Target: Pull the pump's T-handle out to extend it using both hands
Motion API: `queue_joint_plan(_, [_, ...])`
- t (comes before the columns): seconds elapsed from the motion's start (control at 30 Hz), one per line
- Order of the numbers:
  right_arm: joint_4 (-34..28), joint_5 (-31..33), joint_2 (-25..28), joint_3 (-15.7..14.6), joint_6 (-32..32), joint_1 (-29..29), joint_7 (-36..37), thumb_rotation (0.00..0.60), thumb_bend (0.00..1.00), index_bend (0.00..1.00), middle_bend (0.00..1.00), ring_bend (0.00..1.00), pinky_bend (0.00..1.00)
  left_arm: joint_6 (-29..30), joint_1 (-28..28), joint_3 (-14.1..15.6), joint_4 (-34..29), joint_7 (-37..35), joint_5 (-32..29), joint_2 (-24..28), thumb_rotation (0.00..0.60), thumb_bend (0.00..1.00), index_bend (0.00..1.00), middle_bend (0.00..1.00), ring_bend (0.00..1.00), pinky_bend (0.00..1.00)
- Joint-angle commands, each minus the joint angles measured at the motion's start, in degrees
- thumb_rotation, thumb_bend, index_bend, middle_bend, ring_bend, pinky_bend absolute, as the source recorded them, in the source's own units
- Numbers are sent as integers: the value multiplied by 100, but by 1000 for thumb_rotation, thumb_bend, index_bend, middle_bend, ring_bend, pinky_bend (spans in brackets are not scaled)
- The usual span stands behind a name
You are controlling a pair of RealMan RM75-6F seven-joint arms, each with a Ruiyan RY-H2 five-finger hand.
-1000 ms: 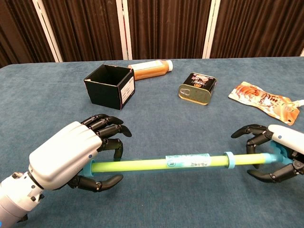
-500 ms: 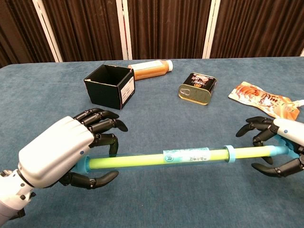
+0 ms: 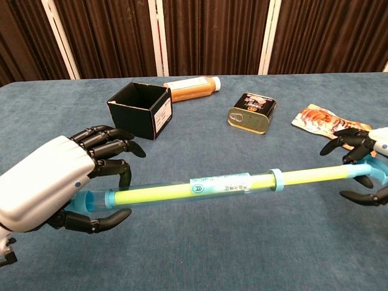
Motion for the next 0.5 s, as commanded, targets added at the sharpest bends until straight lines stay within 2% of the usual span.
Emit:
queue_joint_plan(0.03, [-28,58,85,50,-13,14,23,600,331,812,243,53,0,57,6,5,-75,67,40,108,600,493,635,239,134,155])
queue_joint_plan(0.5, [103,394,331,367,-94,123,123,600,302,816,248,60,0,159,20,48,-243,-34,149,351,600,493,635,239,134,155])
